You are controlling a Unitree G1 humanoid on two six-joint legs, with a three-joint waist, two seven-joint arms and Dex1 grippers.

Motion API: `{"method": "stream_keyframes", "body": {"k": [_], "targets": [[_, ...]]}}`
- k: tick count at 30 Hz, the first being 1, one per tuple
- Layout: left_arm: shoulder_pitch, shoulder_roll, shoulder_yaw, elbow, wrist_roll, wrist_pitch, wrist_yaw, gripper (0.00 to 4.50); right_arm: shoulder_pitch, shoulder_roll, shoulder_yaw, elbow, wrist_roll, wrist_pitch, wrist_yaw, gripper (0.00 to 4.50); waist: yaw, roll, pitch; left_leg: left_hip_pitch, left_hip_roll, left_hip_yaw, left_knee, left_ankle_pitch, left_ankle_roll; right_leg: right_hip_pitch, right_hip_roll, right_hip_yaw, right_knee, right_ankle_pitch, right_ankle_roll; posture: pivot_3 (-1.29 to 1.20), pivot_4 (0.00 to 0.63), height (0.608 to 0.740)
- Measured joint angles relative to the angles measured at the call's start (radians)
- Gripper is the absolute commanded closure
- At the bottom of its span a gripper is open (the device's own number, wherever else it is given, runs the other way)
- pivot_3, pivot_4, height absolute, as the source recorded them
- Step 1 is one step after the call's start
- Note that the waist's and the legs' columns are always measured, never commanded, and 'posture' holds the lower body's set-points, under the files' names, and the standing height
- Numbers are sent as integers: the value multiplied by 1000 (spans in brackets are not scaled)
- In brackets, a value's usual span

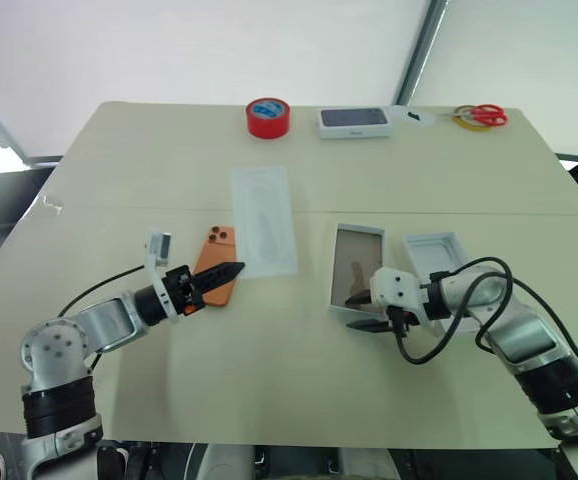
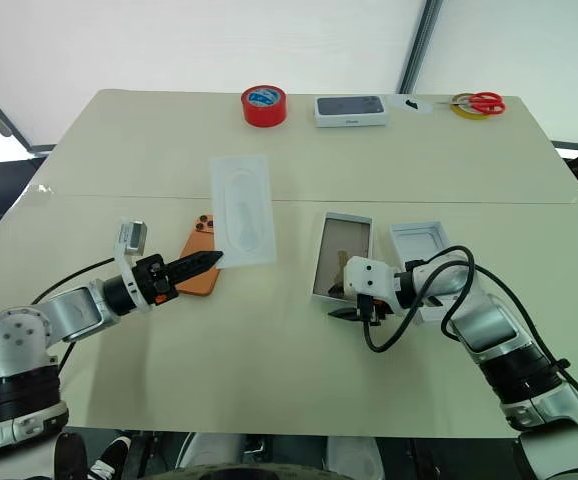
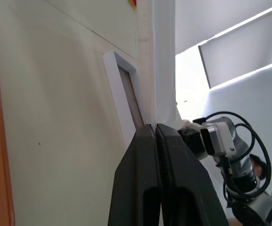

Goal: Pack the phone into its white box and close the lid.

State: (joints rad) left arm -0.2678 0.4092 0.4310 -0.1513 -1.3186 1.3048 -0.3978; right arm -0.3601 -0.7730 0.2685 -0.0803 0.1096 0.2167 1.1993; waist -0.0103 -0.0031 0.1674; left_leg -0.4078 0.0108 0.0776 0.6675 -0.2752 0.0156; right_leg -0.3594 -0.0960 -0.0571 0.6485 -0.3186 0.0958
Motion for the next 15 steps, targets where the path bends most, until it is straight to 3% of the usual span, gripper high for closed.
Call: {"method": "stream_keyframes", "body": {"k": [1,9,15], "targets": [[0,1,-6,-2,-9,0,5,4500,-1,7,0,5,0,-2,-4,4483,0,0,0,0,0,0,0,0,0,0,0,0,0,0,0,0,150,730],[-4,2,-82,-1,3,-32,17,4500,-56,129,38,15,-9,55,-48,4483,-3,0,0,0,0,0,0,0,0,-1,1,0,0,0,0,0,150,730],[-14,17,-103,13,33,-71,11,4500,-64,142,44,-6,-17,51,-64,4483,1,0,0,0,0,0,0,0,0,0,1,0,0,0,0,0,150,730]]}}
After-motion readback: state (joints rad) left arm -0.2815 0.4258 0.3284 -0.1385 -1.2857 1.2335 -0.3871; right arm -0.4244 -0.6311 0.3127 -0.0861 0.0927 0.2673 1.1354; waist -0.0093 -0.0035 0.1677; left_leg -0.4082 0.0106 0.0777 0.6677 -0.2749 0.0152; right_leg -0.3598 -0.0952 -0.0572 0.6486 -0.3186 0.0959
